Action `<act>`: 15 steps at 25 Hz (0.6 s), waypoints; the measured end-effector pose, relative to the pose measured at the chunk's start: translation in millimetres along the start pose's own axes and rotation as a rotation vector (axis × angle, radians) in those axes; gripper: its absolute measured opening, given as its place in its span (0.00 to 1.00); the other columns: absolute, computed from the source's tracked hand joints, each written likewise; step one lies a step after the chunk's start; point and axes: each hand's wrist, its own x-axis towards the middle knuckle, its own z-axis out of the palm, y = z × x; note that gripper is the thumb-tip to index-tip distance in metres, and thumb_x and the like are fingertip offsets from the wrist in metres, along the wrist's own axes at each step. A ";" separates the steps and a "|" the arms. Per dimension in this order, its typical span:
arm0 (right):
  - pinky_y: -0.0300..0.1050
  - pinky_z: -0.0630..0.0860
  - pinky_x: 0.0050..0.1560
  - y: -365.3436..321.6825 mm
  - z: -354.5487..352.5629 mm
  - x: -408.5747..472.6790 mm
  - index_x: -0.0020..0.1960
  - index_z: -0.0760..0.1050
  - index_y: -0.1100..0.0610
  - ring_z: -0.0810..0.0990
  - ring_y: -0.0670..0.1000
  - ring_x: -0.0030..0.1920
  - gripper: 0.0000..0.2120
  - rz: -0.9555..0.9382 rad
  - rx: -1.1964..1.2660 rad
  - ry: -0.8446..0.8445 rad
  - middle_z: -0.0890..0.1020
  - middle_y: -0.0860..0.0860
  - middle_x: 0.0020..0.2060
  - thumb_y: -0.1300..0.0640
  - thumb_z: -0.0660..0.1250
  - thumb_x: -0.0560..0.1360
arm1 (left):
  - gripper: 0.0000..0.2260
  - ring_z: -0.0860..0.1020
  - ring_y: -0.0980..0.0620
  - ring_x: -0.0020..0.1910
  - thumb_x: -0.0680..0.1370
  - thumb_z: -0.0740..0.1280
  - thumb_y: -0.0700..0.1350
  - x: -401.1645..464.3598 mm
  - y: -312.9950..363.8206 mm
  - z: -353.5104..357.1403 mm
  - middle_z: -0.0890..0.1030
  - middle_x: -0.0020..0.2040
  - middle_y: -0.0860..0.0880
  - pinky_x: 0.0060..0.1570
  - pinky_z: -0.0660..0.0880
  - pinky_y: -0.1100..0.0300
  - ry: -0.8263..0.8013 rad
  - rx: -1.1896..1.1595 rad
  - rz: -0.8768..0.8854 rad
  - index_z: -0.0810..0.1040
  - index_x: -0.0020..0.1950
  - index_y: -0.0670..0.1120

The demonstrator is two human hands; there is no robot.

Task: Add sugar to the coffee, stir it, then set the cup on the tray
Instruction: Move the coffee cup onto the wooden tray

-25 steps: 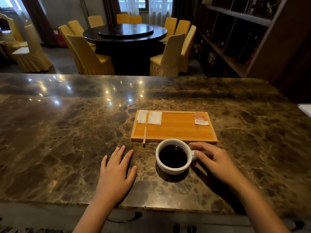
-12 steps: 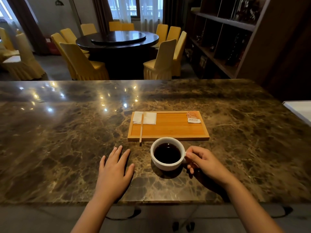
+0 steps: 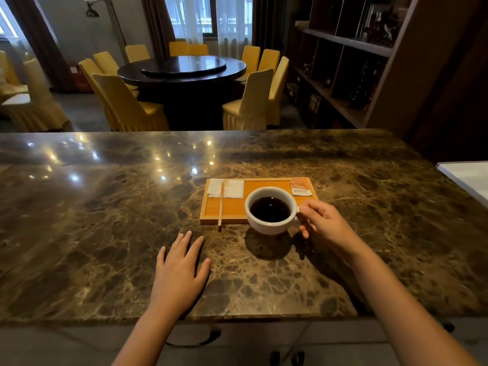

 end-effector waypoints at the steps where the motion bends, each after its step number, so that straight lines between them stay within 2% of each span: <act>1: 0.31 0.72 0.28 -1.2 -1.0 5.3 0.40 0.72 0.61 0.73 0.41 0.24 0.11 -0.004 0.003 0.025 0.74 0.52 0.31 0.61 0.57 0.79 | 0.29 0.53 0.51 0.72 0.73 0.47 0.61 -0.1 -0.2 0.1 0.61 0.73 0.46 0.70 0.48 0.44 0.005 -0.004 0.001 0.63 0.71 0.50; 7: 0.33 0.72 0.30 8.5 -3.2 30.1 0.39 0.73 0.57 0.73 0.43 0.25 0.13 -0.002 -0.036 0.122 0.76 0.51 0.32 0.58 0.56 0.80 | 0.31 0.53 0.51 0.72 0.72 0.44 0.62 -0.6 0.7 -0.1 0.61 0.73 0.46 0.70 0.47 0.45 0.011 -0.013 0.002 0.62 0.71 0.50; 13: 0.36 0.72 0.32 23.3 -1.8 44.1 0.48 0.74 0.66 0.73 0.44 0.27 0.14 0.049 -0.044 0.145 0.77 0.58 0.38 0.57 0.56 0.80 | 0.30 0.53 0.52 0.72 0.72 0.44 0.62 -0.7 0.6 -0.8 0.61 0.73 0.46 0.69 0.47 0.46 0.012 -0.001 0.002 0.62 0.71 0.51; 15: 0.35 0.72 0.30 26.2 -1.1 46.0 0.47 0.74 0.67 0.73 0.44 0.27 0.14 0.062 -0.024 0.154 0.77 0.58 0.38 0.57 0.56 0.80 | 0.30 0.52 0.52 0.72 0.72 0.45 0.62 -0.5 0.5 -0.4 0.61 0.73 0.46 0.69 0.47 0.46 0.013 0.000 0.004 0.62 0.71 0.51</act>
